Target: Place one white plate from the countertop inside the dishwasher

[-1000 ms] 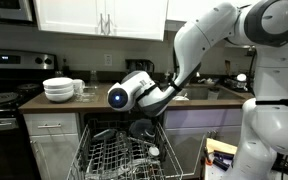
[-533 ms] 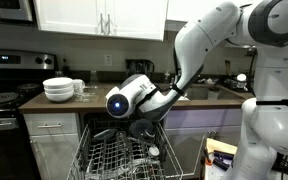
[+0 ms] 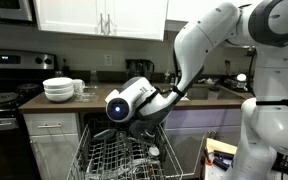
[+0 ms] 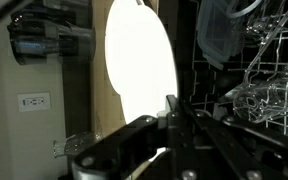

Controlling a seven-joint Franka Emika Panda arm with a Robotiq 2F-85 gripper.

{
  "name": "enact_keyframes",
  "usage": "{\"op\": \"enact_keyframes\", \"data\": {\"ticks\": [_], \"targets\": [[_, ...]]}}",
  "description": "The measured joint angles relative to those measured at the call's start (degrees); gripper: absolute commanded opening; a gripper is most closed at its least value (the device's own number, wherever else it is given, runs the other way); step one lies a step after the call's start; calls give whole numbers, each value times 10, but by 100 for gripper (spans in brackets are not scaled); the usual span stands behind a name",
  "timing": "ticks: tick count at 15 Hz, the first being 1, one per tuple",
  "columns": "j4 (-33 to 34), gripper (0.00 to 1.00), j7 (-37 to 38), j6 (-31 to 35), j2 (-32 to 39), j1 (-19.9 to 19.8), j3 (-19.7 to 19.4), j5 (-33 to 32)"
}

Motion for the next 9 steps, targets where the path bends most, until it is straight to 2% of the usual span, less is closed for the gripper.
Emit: {"op": "enact_keyframes", "data": {"ticks": [5,9], "targets": [[-5,2,0,-7,2,16,11,-3],[-10,2,2,-40,6,34,20,-24]]}}
